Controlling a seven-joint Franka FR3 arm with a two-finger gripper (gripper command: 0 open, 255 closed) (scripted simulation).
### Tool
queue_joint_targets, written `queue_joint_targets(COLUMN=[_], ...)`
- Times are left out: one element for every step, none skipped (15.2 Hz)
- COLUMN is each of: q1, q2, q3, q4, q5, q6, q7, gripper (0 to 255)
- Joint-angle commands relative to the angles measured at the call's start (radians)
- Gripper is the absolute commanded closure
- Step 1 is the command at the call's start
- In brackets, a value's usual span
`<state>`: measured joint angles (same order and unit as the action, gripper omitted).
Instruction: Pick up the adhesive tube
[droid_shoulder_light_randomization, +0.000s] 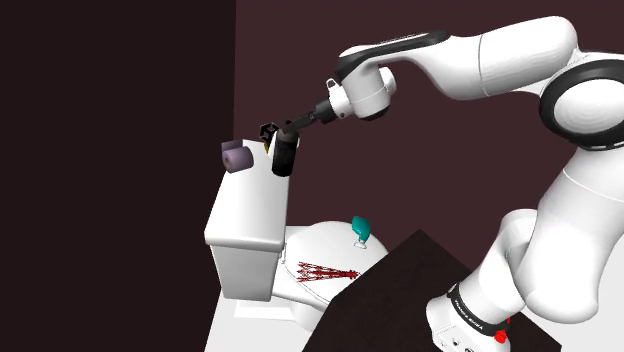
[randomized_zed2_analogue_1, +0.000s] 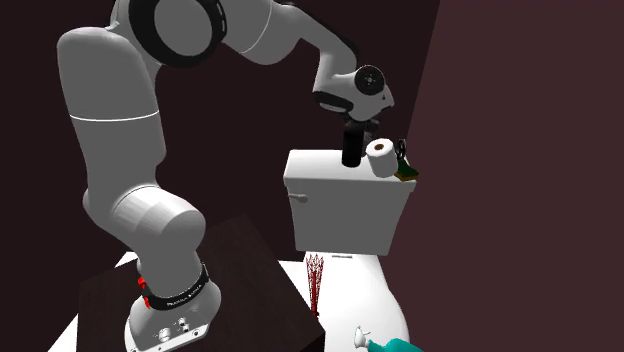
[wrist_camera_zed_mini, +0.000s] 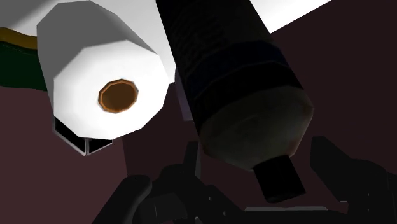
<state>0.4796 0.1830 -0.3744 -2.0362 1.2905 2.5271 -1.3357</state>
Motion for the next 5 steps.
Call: queue_joint_targets(q1=[0.004,0.006,0.008,0.008,0.008], q2=[-0.020,-0.027,-0.035,-0.036,-0.036], q3=[-0.004,-0.006,-0.008,-0.009,-0.009], q4=[0.002,0.004,0.006,0.006,0.006], q5=[-0.034,-0.049,-0.064,-0.066,-0.066], q6=[-0.003,-0.005,-0.007,-0.008,-0.008], q7=[0.034,0.049,0.065,0.067,0.067], gripper=[255,255,255,255,255])
